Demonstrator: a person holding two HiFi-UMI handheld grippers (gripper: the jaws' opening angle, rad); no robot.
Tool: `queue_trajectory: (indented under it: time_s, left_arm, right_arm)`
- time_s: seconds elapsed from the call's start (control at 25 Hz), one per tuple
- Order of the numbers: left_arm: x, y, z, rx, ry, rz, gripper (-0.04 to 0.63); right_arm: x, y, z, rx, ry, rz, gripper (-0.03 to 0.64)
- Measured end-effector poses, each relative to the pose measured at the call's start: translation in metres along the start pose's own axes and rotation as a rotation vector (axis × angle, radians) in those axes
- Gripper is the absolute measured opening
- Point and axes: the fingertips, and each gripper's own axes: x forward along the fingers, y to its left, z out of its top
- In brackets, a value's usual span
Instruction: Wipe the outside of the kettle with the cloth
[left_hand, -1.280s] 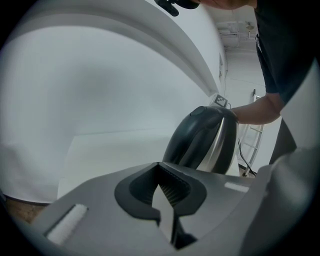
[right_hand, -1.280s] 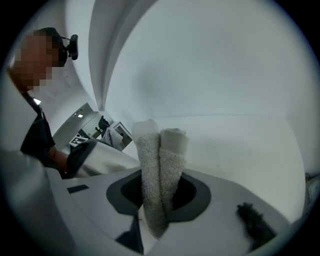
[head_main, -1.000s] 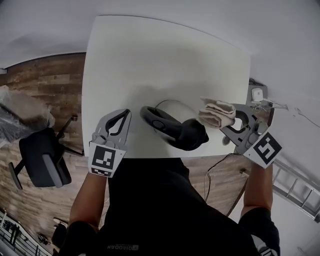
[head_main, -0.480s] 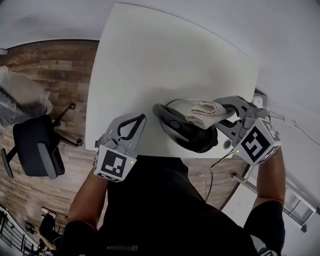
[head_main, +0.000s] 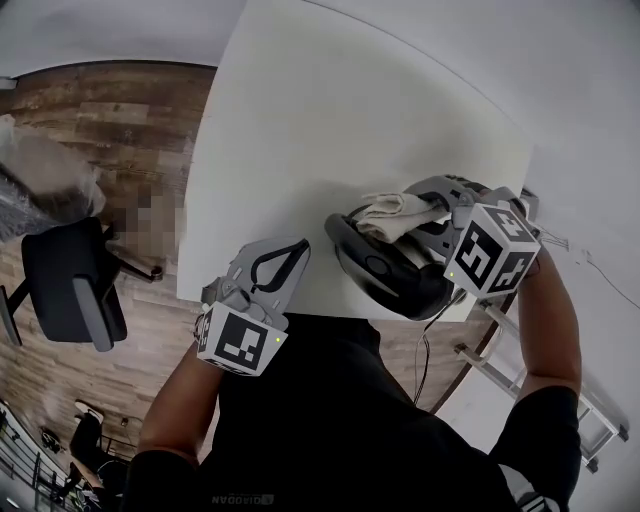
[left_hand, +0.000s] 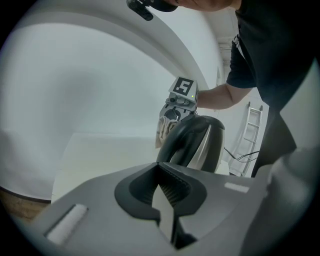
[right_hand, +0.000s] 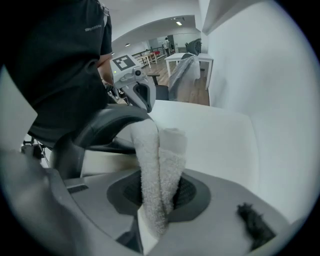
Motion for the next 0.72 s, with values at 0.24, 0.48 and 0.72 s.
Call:
queue_trajectory:
  time_s: [0.24,0.48,0.72]
  left_arm:
    - [-0.001,-0.002,-0.001,-0.011,-0.011,-0.012,0.007]
    - [-0.008,0.007,-0.008,-0.015,-0.006,-0.014,0.007]
    - [-0.016,0.016,-0.01,0.007,0.003,-0.045,0.008]
  right_arm:
    - [0.049,-0.013,-0.006,-0.01,0.049,0.094,0.095]
    - [0.091,-0.021,-0.019,0.032,0.105,0.151,0.095]
    - [0.108,-0.027,-0.024,0.057,0.179,0.158,0.095]
